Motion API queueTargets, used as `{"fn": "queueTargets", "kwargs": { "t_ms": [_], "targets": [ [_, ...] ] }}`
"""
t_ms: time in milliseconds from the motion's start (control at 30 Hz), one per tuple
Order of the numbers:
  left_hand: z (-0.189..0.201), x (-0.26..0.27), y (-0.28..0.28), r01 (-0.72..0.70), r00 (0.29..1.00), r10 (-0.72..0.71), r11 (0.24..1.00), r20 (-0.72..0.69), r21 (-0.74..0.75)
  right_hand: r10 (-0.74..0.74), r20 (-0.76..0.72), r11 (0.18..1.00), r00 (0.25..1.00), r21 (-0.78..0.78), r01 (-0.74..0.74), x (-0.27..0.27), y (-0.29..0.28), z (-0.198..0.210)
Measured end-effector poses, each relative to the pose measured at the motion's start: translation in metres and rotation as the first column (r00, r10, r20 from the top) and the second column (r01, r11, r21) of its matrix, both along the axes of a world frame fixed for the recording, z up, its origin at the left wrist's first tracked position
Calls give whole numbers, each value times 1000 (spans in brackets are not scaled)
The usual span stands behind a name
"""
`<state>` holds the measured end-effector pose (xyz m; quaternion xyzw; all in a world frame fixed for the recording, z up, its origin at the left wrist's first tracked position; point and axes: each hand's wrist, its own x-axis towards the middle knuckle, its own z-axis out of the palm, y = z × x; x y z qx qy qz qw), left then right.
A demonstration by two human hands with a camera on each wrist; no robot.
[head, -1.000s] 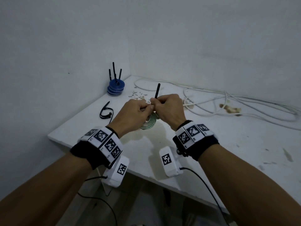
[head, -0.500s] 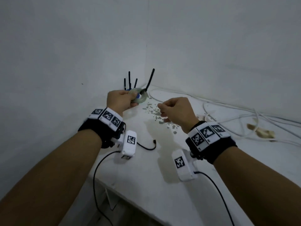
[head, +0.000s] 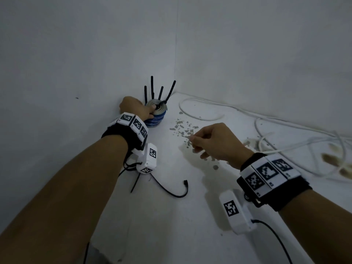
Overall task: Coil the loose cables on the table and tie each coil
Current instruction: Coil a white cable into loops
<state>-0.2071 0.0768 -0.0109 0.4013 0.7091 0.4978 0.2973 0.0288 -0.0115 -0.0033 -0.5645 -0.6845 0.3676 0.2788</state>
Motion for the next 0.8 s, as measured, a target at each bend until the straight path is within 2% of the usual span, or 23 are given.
{"fn": "queueTargets", "kwargs": {
  "t_ms": [133,200,267,333,400,500,567,633,700,733,767,800],
  "targets": [
    [0,1,1,-14,995,11,999,-100,-33,18,23,1000,1000,7,-18,-2,-1,-3],
    [5,6,-2,-53,994,49,998,-99,-33,35,47,999,998,26,-36,2,-2,-4],
    [10,11,-3,-102,989,104,995,-105,19,33,90,999,995,32,-36,10,-4,-4],
    [13,16,-6,-108,970,121,992,-210,70,20,135,999,991,40,-25,20,-5,-4],
    [17,22,-11,-75,944,105,991,-313,107,13,182,998,983,62,-24,28,-7,-5],
    [22,38,-18,6,923,50,989,-381,144,-15,288,995,958,103,-16,39,-8,-9],
    [28,59,-26,150,900,-71,977,-431,154,-98,373,987,923,157,41,51,-3,-9],
    [34,87,-39,393,801,-313,918,-510,53,-203,489,974,849,193,122,71,3,-8],
    [39,116,-52,609,615,-562,784,-553,-121,-201,667,980,718,145,139,94,9,-8],
    [40,129,-58,666,506,-642,715,-576,-212,-160,737,986,657,95,134,105,10,-9],
    [38,140,-62,692,400,-692,658,-601,-298,-112,771,991,627,40,128,114,9,-9],
    [37,151,-66,697,302,-728,610,-616,-378,-81,772,993,630,8,117,121,8,-9]
  ]
}}
